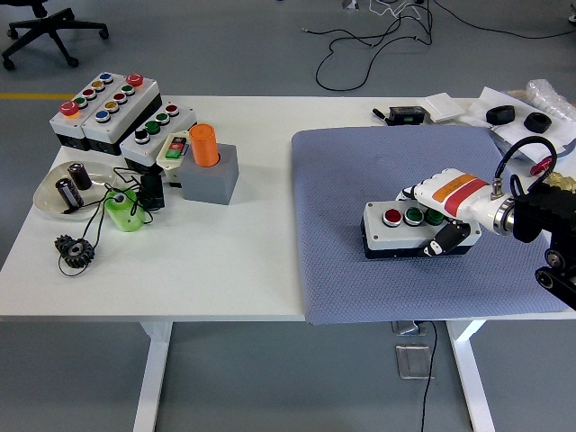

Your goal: Pick up the button,place it on the desk,press the button,press the button

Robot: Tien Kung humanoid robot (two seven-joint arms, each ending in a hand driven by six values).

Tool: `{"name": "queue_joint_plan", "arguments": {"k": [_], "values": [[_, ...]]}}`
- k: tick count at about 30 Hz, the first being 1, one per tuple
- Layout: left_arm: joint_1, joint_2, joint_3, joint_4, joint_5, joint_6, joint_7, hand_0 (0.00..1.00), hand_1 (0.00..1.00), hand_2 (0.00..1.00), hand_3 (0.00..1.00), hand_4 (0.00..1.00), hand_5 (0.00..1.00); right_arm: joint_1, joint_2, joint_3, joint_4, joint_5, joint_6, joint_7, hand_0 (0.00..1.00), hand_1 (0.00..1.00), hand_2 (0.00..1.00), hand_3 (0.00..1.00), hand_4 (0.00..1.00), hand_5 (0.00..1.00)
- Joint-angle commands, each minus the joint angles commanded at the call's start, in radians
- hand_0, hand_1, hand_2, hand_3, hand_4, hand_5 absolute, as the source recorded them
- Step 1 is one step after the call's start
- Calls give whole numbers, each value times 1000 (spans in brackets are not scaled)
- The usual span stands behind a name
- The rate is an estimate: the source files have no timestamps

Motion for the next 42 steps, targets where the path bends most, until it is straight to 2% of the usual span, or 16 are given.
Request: {"name": "queue_joint_plan", "arguments": {"k": [4,5,7,10,11,16,17,22,23,28,29,34,35,40,41,42], "values": [[0,0,3,0,-1,0,1,599,514,484,445,277,969,2,11,3,-23,-9,-12,21,146,9,133,348,600,2],[0,0,4,0,-2,0,1,599,514,484,445,276,968,3,12,5,-26,-11,-7,22,187,43,217,408,651,2],[0,0,4,0,-2,0,1,599,514,484,445,276,968,3,13,8,-29,-12,-2,22,187,43,217,408,651,2],[1,0,5,1,-2,-1,1,599,514,484,445,276,968,2,13,10,-33,-23,23,21,187,43,217,408,651,2],[1,0,5,1,-3,-1,1,597,514,482,444,276,968,2,13,10,-33,-24,26,21,237,142,306,494,744,2],[4,-1,10,1,-6,0,1,597,514,482,444,276,968,-4,13,13,-29,-42,62,5,237,142,306,494,744,2],[5,-1,12,1,-7,0,1,599,514,483,445,276,968,-6,13,15,-29,-39,66,3,582,506,546,707,760,2],[7,-2,19,2,-11,0,1,599,514,483,445,276,968,-11,10,20,-28,-31,67,10,582,506,546,707,760,2],[8,-2,20,2,-11,0,1,599,515,483,445,275,968,-11,10,20,-28,-30,67,12,707,682,736,785,779,2],[10,-2,21,2,-14,0,1,599,515,483,445,275,968,-15,3,15,-27,-19,47,37,707,682,736,785,779,2],[10,-2,21,2,-14,0,1,598,514,483,444,276,969,-16,3,15,-27,-19,47,37,854,856,941,936,853,10],[11,-2,17,2,-10,0,0,598,514,483,444,276,969,-23,-7,19,-15,14,75,26,854,856,941,936,853,10],[10,-2,16,2,-9,0,0,598,514,483,444,275,967,-25,-9,23,-11,23,82,21,883,884,971,998,876,17],[8,-2,13,2,-7,0,0,598,514,483,444,275,967,-31,-22,37,14,59,99,10,883,884,971,998,876,17],[8,-2,13,2,-7,0,0,598,514,483,444,273,966,-31,-22,37,14,59,99,10,908,898,987,998,887,10],[6,-1,11,2,-6,0,0,598,514,483,444,273,966,-37,-32,57,36,82,109,4,908,898,987,998,887,10]]}}
